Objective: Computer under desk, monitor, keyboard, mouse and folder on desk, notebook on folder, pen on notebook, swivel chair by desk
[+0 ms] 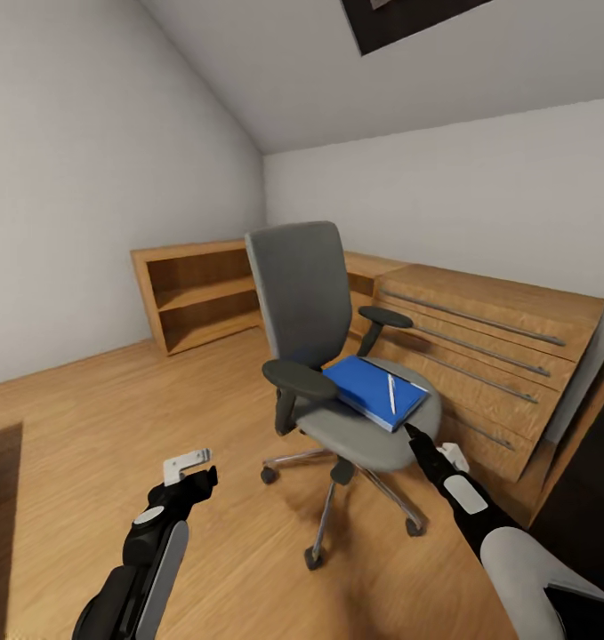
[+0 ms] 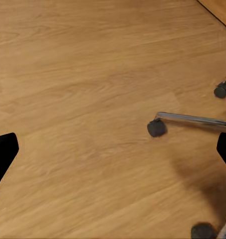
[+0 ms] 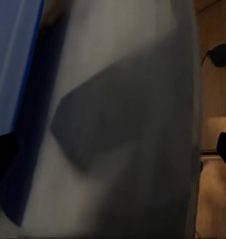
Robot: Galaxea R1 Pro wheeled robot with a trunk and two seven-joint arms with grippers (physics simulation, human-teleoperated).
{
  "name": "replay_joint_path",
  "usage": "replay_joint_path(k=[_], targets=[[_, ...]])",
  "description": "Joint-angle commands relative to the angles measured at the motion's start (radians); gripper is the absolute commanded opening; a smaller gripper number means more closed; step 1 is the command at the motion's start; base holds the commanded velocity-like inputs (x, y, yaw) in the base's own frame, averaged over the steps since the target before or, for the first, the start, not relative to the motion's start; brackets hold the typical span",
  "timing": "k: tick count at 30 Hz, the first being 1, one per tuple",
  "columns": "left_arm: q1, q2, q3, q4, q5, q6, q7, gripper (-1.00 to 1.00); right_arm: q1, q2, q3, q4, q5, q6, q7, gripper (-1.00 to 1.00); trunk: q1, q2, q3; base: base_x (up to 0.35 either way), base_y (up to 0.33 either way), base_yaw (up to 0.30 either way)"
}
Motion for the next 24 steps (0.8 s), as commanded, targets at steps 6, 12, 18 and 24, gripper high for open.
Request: replay_joint_path(k=[6,12,18,24], targets=[[-0.001,0.0,-0.015,0.002,0.01,0.003,0.008,1.0,-0.001,0.001,-0.002,-0.002,-0.015,0.009,0.011,1.0,0.0,0.0,0.001,0.003,0.003,0.1],[-0.001,0.0,-0.017,0.003,0.01,0.003,0.008,1.0,-0.001,0.001,-0.002,-0.002,-0.015,0.01,0.011,1.0,0.0,0.0,0.001,-0.17,-0.032,0.009],[-0.001,0.0,-0.017,0.003,0.01,0.003,0.008,1.0,-0.001,0.0,-0.002,-0.002,-0.015,0.01,0.011,1.0,0.0,0.0,0.001,-0.306,-0.073,0.001],[-0.001,0.0,-0.017,0.003,0.01,0.003,0.008,1.0,-0.001,0.0,-0.002,-0.002,-0.015,0.01,0.012,1.0,0.0,0.0,0.001,-0.326,-0.075,0.0]])
